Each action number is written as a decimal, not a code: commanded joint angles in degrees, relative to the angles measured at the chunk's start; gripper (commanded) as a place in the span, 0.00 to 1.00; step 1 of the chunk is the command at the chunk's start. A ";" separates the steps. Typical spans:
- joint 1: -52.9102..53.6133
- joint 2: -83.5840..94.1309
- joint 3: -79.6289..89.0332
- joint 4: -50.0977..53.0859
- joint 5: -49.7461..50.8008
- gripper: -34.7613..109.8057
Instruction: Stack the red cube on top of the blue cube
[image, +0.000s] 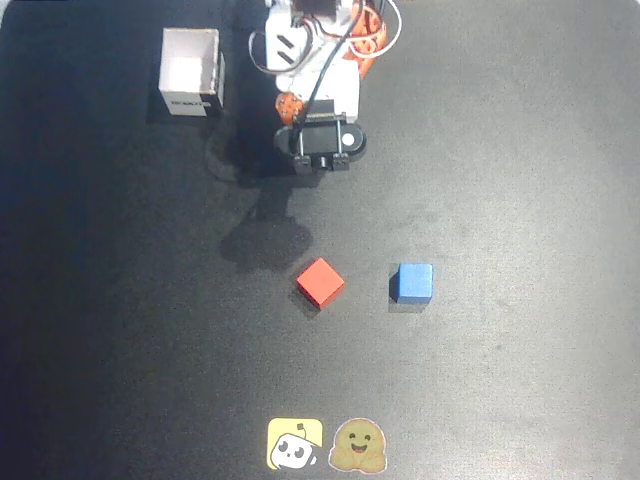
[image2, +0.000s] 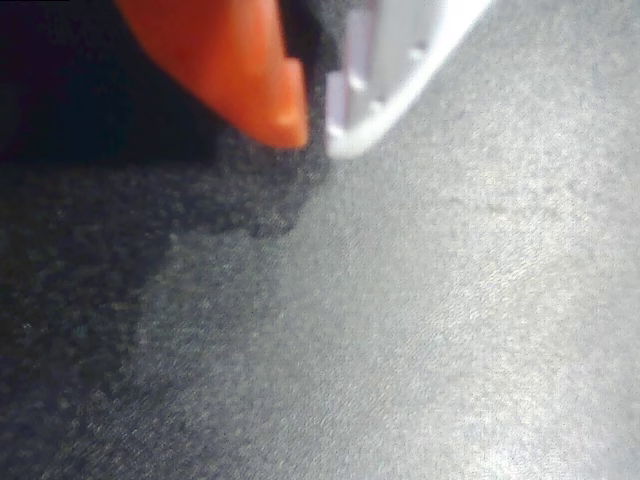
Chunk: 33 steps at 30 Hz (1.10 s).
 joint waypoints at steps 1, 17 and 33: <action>0.35 0.35 -0.26 0.18 0.70 0.24; 0.35 0.35 -0.26 0.18 0.35 0.24; -0.09 -29.71 -31.90 5.62 -0.18 0.24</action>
